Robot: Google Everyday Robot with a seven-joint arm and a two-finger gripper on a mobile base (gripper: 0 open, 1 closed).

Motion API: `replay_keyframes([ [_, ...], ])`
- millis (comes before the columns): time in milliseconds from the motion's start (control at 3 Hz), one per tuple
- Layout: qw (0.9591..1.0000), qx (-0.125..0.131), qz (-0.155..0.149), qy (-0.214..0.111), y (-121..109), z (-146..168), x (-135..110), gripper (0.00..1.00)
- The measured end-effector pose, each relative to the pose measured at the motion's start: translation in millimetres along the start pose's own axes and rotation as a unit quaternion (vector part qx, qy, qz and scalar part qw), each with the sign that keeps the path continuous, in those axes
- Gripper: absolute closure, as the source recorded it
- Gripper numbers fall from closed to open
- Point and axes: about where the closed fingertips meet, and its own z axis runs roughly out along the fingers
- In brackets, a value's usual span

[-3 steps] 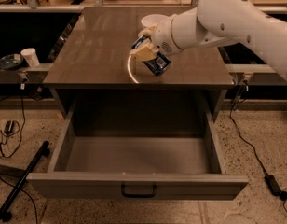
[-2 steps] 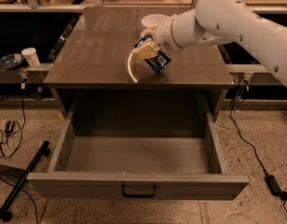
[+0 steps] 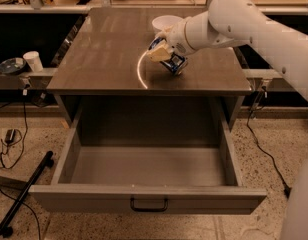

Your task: Pick pepsi can from top drawer and place on counter

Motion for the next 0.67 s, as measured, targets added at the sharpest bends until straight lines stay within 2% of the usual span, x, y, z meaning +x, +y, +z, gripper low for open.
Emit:
replay_keyframes([
  [333,1.0000,0.000,0.000,0.000,0.0,0.0,0.0,1.00],
  [667,1.0000,0.000,0.000,0.000,0.0,0.1,0.0,0.84],
])
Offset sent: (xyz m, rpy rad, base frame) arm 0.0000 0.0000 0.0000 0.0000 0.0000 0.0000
